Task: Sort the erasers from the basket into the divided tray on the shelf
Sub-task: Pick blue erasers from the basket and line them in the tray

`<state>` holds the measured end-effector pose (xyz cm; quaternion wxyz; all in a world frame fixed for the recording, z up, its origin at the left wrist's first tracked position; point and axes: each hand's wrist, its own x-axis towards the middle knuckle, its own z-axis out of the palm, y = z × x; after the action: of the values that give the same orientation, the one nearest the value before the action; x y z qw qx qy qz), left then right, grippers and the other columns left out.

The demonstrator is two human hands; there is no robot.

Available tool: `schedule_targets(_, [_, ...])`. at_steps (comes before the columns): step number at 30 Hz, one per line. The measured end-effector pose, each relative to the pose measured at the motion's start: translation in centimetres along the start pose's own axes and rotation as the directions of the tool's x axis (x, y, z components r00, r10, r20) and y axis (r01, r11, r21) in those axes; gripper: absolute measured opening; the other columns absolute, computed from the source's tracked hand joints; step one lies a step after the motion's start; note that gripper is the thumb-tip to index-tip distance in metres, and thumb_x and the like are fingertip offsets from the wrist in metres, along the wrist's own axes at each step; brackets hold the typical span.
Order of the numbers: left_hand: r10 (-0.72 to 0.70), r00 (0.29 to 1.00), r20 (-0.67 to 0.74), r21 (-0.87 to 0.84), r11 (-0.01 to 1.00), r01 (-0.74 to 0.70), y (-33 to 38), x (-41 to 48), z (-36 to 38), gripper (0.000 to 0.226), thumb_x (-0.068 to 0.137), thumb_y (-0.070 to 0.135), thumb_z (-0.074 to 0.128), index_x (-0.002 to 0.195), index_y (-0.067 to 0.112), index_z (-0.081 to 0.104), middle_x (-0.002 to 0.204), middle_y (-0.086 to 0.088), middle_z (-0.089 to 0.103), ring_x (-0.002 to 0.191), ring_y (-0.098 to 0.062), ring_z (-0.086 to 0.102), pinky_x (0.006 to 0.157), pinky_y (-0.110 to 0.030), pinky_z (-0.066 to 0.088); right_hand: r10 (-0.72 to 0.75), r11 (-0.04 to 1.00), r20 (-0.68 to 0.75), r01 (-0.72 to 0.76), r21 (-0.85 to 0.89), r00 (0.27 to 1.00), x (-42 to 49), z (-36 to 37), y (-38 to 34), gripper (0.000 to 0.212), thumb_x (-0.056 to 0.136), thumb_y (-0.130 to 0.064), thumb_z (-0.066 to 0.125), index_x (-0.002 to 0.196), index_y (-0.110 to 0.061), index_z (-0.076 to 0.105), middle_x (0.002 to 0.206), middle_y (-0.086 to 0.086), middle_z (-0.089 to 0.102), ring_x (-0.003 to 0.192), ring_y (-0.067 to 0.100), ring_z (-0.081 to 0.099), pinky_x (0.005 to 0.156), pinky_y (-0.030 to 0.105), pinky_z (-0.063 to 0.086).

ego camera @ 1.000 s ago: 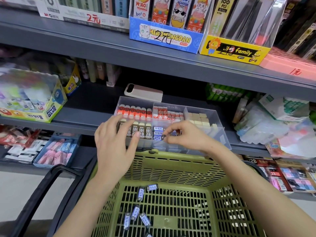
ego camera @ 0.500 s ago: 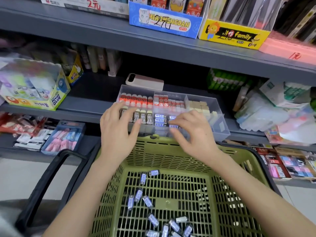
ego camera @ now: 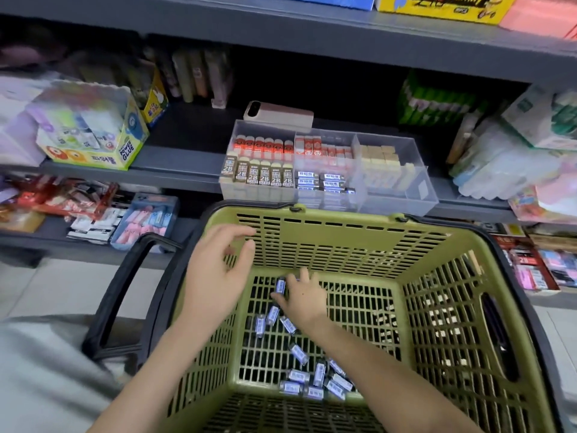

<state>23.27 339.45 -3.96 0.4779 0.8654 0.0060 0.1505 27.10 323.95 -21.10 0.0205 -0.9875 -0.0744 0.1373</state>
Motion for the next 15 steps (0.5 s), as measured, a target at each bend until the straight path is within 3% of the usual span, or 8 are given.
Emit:
schedule_targets(3, [-0.131,0.986,0.099,-0.110,0.984,0.142,-0.2,-0.9,0.5,0.026,0.089,0.005,0.060,0.093,0.031,0.063,0.099,0.009,0.065,0.091,0.001,0.058,0.078,-0.012,0.045,0.133,0.990,0.028,-0.134,0.037,0.991,0.6,0.4,-1.1,0.054,0.087,-0.060,0.048,0.119,-0.016,0.045,0.116,0.009,0.047,0.104,0.028,0.050,0.055,0.030,0.039])
schedule_targets(6, [-0.274,0.939,0.209,-0.189,0.930,0.314,-0.4,-1.0,1.0,0.020,0.089,0.010,0.061,0.091,0.028,0.067,0.093,0.012,0.067,0.090,-0.005,0.060,0.082,-0.020,0.047,0.129,0.979,0.069,-0.138,0.151,0.989,0.7,0.3,-0.8,0.031,0.090,-0.031,0.054,0.116,-0.015,0.048,0.107,0.008,0.056,0.090,0.027,0.059,0.054,0.028,0.041])
schedule_targets(8, [-0.356,0.893,0.276,-0.263,0.866,0.426,-0.3,-0.9,1.4,0.017,0.089,0.011,0.061,0.090,0.025,0.070,0.090,0.011,0.069,0.091,-0.008,0.062,0.081,-0.023,0.047,0.068,0.971,0.069,-0.082,0.224,0.995,0.6,0.4,0.5,0.026,0.087,-0.009,0.053,0.113,-0.014,0.052,0.102,0.005,0.063,0.083,0.023,0.063,0.056,0.029,0.048])
schedule_targets(11, [-0.500,0.786,0.365,-0.356,0.705,0.614,-0.6,-0.3,2.1,0.015,0.089,0.008,0.060,0.087,0.018,0.071,0.095,-0.002,0.071,0.093,-0.015,0.063,0.078,-0.026,0.051,0.008,0.906,0.128,-0.061,0.419,0.992,0.0,0.1,2.9,0.019,0.090,-0.006,0.055,0.108,-0.011,0.058,0.096,0.004,0.067,0.078,0.014,0.062,0.063,0.018,0.050])
schedule_targets(13, [-0.588,0.692,0.419,-0.346,0.601,0.720,-1.0,-0.1,3.1,0.013,0.089,0.007,0.060,0.090,0.014,0.070,0.100,-0.009,0.070,0.093,-0.018,0.064,0.080,-0.029,0.053,0.002,0.821,0.191,-0.111,0.560,0.982,-0.6,-1.0,3.9,0.017,0.089,-0.013,0.062,0.106,-0.010,0.061,0.083,-0.002,0.064,0.063,0.005,0.056,0.051,0.008,0.041])
schedule_targets(15, [-0.679,0.585,0.444,-0.282,0.514,0.810,-1.5,-0.1,4.5,0.012,0.091,0.010,0.059,0.098,0.014,0.067,0.108,-0.009,0.067,0.099,-0.020,0.062,0.086,-0.034,0.051,-0.025,0.696,0.197,-0.125,0.707,0.980,-1.5,-2.9,4.4,0.013,0.086,-0.014,0.066,0.097,-0.013,0.061,0.076,-0.007,0.059,0.049,-0.001,0.053,0.045,0.008,0.038])
